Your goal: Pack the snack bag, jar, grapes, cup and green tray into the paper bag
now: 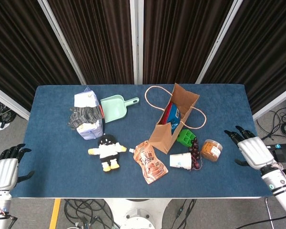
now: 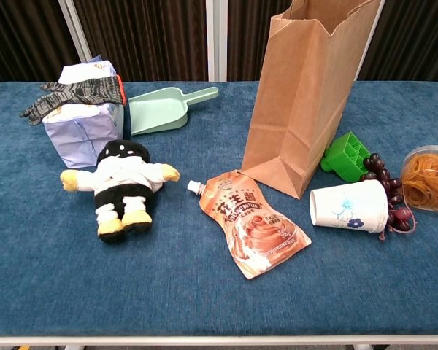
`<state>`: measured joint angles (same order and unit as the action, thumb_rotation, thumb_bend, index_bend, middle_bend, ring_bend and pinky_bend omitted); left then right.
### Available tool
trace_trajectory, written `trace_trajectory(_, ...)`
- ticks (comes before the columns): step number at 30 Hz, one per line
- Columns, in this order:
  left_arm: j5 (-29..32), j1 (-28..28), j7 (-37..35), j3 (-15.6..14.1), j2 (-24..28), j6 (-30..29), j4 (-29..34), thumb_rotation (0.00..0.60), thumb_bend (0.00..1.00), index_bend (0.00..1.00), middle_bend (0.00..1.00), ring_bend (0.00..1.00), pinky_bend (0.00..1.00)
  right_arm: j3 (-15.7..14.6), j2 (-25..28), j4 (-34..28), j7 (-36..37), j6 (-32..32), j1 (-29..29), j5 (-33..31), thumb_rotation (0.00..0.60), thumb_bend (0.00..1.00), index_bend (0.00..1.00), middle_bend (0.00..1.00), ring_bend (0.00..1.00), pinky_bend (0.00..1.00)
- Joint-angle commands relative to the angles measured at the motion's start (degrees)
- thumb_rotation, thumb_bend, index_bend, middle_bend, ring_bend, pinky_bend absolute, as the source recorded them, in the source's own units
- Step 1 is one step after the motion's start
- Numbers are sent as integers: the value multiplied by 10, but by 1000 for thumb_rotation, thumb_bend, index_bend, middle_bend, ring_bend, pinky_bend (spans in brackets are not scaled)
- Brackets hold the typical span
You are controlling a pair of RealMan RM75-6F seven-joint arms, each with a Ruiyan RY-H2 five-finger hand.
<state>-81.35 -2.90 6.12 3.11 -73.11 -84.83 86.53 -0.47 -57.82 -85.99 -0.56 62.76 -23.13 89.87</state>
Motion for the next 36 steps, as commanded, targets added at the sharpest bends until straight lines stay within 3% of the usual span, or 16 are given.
trace_trajectory(1,0,2,-1,-1,1,-2,1,600,115,369,291,213,216,-8,-39,38,-20,-46,-22,-11,600,29,44,128,0,156)
trace_trajectory(12,4,2,-6,0,-2,1,-2,600,115,369,291,213,216,-18,-124,125,-66,-77,-52,14,600,55,27,103,0,118)
trace_trajectory(21,5,4,-13,-2,-4,1,-8,600,115,369,292,212,216,-24,-189,196,-44,-86,-70,30,600,92,76,133,0,118)
trace_trajectory(23,6,4,-14,-2,-5,1,-10,600,115,369,291,213,216,-26,-199,208,-42,-90,-74,32,600,105,108,148,0,117)
trace_trajectory(25,6,4,-16,-2,-5,1,-11,600,116,369,291,213,216,-24,-210,220,-44,-87,-76,32,600,139,211,200,5,120)
trace_trajectory(29,7,6,-18,-2,-5,0,-13,600,115,369,292,213,216,-16,-218,231,-25,-49,-71,36,600,233,441,374,127,203)
trace_trajectory(36,5,6,-20,-2,-5,0,-15,600,115,369,291,212,216,13,-165,173,-12,42,-60,42,600,242,495,416,171,265)
